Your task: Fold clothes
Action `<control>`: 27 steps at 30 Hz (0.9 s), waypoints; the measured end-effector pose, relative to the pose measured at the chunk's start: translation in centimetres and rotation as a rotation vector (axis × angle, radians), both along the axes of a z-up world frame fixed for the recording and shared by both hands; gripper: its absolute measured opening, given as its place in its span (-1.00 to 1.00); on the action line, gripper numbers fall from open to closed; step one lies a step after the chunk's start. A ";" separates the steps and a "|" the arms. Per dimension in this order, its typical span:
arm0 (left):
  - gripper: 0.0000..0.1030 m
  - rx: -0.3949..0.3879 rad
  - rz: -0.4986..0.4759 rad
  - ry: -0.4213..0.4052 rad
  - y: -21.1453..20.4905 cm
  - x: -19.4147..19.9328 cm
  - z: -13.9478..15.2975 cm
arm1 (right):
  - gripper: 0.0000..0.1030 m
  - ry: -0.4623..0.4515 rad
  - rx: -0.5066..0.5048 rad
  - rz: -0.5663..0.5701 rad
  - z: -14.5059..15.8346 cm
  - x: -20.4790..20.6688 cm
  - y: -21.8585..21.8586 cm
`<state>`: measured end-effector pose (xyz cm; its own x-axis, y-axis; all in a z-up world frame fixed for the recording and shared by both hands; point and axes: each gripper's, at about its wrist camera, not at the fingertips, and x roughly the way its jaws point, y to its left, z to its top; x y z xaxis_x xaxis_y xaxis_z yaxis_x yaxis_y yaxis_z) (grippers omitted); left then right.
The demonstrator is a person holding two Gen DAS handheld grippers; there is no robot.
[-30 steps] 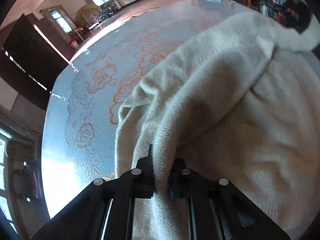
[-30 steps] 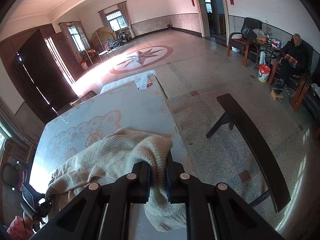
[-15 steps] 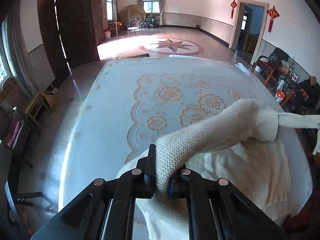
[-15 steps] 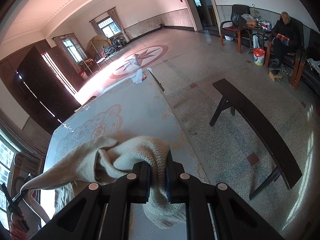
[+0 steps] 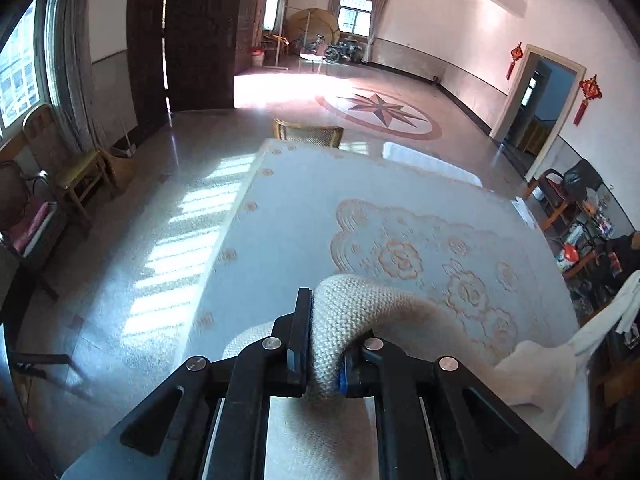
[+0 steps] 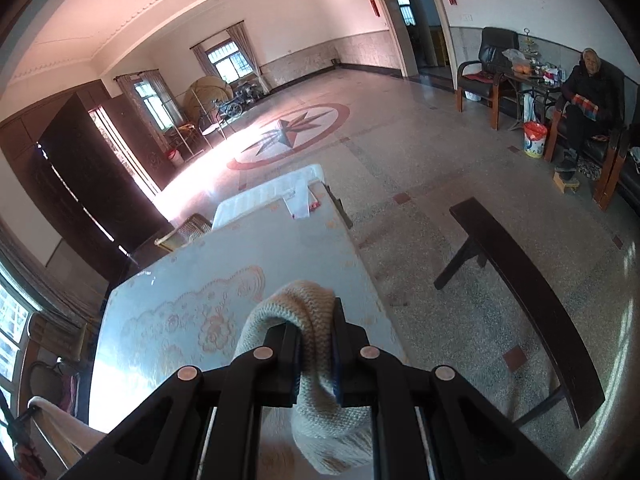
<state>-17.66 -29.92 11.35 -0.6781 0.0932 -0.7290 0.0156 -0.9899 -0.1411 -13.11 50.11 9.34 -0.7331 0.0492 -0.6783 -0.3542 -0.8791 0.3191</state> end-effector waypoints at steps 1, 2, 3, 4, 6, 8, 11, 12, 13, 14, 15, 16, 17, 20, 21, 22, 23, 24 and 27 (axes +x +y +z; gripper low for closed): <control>-0.64 -0.029 0.031 -0.007 -0.1 -2.0 -0.8 | -0.80 0.010 0.030 -0.022 0.4 -1.7 -0.2; -0.57 -0.059 0.062 -0.015 -0.1 -4.0 -1.6 | -0.79 0.020 0.059 -0.045 0.8 -3.4 -0.4; -0.37 -0.104 0.087 -0.065 -0.1 -5.8 -3.2 | -0.75 0.018 0.087 -0.065 0.9 -5.1 -0.6; -0.14 -0.153 0.110 -0.128 0.1 -7.2 -5.3 | -0.63 -0.036 0.107 -0.074 -0.2 -6.8 -0.9; -0.13 -0.250 0.085 -0.239 1.5 -8.2 -9.8 | -0.49 -0.183 0.100 -0.038 -4.1 -9.3 -1.7; -0.12 -0.331 0.021 -0.319 3.0 -7.8 -13.9 | -0.49 -0.297 0.112 0.017 -8.1 -10.3 -3.2; -0.12 -0.397 -0.036 -0.367 5.1 -5.1 -17.8 | -0.49 -0.374 0.237 0.095 -12.1 -9.5 -6.9; -0.12 -0.385 -0.051 -0.354 5.8 -4.1 -18.0 | -0.49 -0.385 0.282 0.125 -13.1 -9.0 -8.4; -0.12 -0.349 -0.061 -0.320 6.3 -3.0 -17.7 | -0.49 -0.360 0.306 0.182 -13.5 -8.3 -10.2; -0.12 -0.313 -0.071 -0.287 6.9 -1.9 -17.4 | -0.49 -0.339 0.327 0.254 -13.8 -7.6 -12.2; -0.11 -0.275 -0.084 -0.254 7.8 -1.1 -17.0 | -0.49 -0.321 0.351 0.335 -14.0 -7.0 -14.6; -0.05 -0.239 -0.108 -0.228 8.9 -0.5 -16.5 | -0.49 -0.306 0.375 0.416 -14.3 -6.6 -17.1; 0.01 -0.203 -0.132 -0.202 9.9 0.1 -16.2 | -0.49 -0.296 0.387 0.495 -14.7 -6.3 -19.5; 0.24 -0.198 -0.224 -0.161 14.5 0.8 -16.3 | -0.49 -0.333 0.281 0.689 -17.5 -6.5 -25.7; 0.25 -0.233 -0.264 -0.158 16.4 0.7 -16.8 | -0.49 -0.351 0.256 0.707 -18.6 -6.9 -27.3; 0.25 -0.280 -0.293 -0.161 18.1 0.9 -17.6 | -0.49 -0.368 0.255 0.717 -19.6 -7.2 -29.0; 0.25 -0.326 -0.311 -0.171 19.6 0.9 -18.5 | -0.49 -0.381 0.267 0.723 -20.6 -7.1 -30.4; 0.25 -0.365 -0.323 -0.183 20.5 1.3 -19.5 | -0.49 -0.391 0.281 0.728 -21.6 -7.0 -31.7; 0.27 -0.429 -0.321 -0.123 21.6 3.6 -20.9 | -0.44 -0.353 0.359 0.723 -22.8 -5.4 -34.1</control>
